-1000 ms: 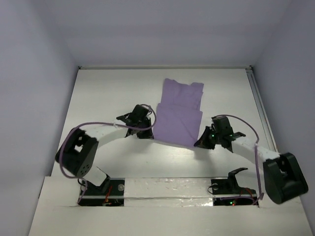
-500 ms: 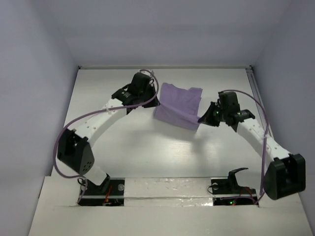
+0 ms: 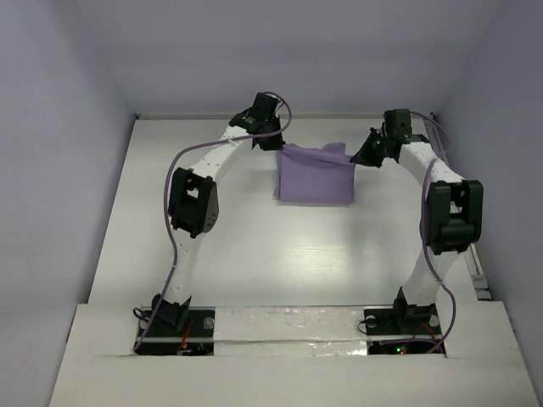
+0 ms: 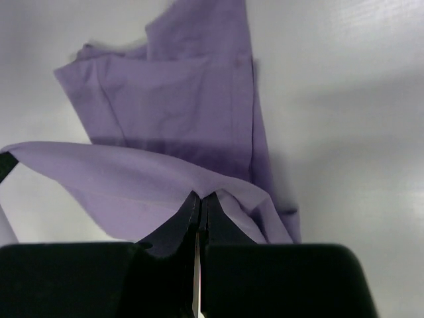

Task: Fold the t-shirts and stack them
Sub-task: Fold the long partially folded tshirt into a neat square

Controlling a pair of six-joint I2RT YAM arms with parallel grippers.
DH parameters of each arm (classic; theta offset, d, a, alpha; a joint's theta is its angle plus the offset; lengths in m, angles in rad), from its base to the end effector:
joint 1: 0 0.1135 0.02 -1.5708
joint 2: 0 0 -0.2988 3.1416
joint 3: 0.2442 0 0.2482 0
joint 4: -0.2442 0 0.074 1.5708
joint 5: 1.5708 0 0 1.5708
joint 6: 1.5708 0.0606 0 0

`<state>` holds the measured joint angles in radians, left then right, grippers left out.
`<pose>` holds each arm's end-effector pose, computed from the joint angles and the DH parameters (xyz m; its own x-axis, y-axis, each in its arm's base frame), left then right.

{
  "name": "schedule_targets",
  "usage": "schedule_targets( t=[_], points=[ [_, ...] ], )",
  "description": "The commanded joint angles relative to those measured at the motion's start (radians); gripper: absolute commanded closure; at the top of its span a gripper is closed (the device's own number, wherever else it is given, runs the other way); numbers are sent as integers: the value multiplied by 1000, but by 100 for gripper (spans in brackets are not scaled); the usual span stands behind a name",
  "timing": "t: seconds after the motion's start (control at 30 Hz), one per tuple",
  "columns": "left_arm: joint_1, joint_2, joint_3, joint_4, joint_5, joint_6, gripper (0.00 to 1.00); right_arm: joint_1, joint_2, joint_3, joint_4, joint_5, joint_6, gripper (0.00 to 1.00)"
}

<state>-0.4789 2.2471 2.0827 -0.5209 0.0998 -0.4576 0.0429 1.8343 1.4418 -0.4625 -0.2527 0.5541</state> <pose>0.4928 -0.2627 0.2813 -0.7367 -0.1128 -0.6667 0.2246 0.8892 -0.3986 0.4293 0.0336 0.2652 -0.7492 0.4778 -0.4588 0.2220 0.8337 0.5057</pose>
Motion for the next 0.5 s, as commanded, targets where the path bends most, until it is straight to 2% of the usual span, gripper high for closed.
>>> schedule_targets(
  t=[0.0, 0.1, 0.3, 0.33, 0.47],
  points=[
    [55, 46, 187, -44, -38, 1, 100, -29, 121, 183, 15, 6, -52, 100],
    [77, 115, 272, -27, -31, -27, 100, -38, 203, 279, 5, 1, -65, 100],
    [108, 144, 238, 105, -43, -93, 100, -38, 396, 537, -16, -23, -59, 100],
    [118, 178, 246, 111, -32, -101, 100, -38, 463, 627, -31, -25, -57, 100],
    [128, 267, 335, 150, 7, -124, 100, -38, 581, 776, -88, -22, -46, 100]
  ],
)
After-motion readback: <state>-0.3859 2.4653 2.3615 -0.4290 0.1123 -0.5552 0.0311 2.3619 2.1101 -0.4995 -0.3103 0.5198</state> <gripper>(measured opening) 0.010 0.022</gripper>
